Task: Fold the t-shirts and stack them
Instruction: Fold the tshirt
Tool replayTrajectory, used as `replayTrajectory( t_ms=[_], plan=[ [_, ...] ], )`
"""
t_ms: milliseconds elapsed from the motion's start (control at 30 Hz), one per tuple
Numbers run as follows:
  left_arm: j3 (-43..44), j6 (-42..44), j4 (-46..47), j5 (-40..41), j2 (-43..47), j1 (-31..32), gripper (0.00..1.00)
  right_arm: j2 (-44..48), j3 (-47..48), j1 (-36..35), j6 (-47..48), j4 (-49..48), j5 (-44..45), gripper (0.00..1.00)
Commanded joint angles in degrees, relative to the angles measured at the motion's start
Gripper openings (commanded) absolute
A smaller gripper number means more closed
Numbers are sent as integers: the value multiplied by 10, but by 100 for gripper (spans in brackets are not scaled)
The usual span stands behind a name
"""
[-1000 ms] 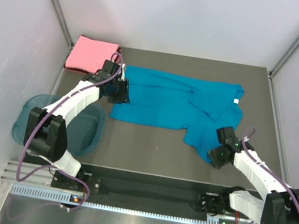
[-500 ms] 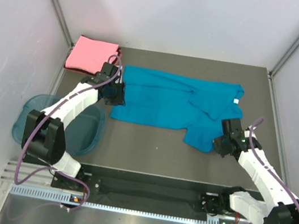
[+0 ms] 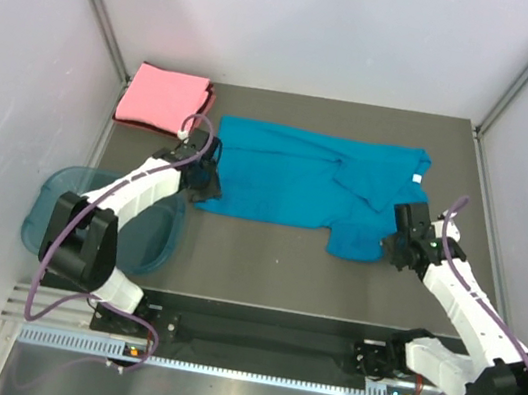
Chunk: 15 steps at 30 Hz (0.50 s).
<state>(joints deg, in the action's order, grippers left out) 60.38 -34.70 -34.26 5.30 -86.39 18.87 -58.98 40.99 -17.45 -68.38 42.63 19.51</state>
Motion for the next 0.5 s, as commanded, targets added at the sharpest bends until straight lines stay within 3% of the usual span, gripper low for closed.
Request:
replayTrajectory(
  t_ms=[0,167,467],
  plan=[
    [-20,-92,23,48,19,0,44,17,31,-1,27,-10,22,0],
    [-61,-248,57,78,27,0,47,25,20,0,40,-33,5,0],
    [16,-358,-18,132,-71,13,44,23,5,9,59,-69,-25,0]
  ],
)
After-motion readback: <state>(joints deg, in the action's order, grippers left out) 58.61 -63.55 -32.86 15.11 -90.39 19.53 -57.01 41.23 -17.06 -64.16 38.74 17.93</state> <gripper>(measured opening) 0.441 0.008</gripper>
